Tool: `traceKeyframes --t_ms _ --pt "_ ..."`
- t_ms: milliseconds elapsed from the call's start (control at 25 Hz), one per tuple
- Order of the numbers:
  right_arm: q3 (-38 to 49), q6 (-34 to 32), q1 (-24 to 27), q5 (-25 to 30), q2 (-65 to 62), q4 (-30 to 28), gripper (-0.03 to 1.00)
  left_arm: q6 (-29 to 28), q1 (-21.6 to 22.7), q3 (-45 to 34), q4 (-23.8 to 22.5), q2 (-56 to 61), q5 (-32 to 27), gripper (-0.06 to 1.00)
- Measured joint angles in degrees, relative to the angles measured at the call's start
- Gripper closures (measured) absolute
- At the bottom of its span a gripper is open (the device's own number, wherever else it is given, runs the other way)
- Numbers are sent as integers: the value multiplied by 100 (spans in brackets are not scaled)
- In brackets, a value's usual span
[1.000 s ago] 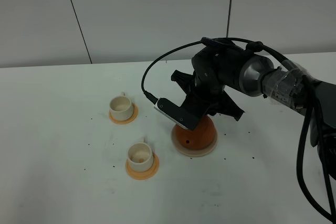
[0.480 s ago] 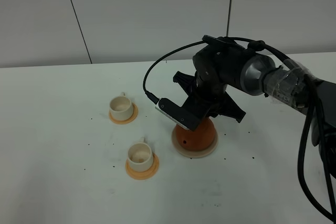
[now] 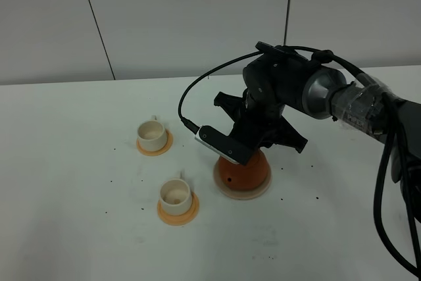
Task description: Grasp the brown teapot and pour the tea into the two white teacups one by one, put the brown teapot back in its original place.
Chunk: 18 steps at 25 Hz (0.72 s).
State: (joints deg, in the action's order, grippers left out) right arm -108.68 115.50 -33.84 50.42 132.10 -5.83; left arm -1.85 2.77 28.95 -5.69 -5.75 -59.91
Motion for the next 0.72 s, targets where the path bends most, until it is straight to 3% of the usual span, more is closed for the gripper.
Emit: traceKeyframes --t_ms 720 --pt "0 157 -14 -459 0 128 74 0 0 0 0 0 0 71"
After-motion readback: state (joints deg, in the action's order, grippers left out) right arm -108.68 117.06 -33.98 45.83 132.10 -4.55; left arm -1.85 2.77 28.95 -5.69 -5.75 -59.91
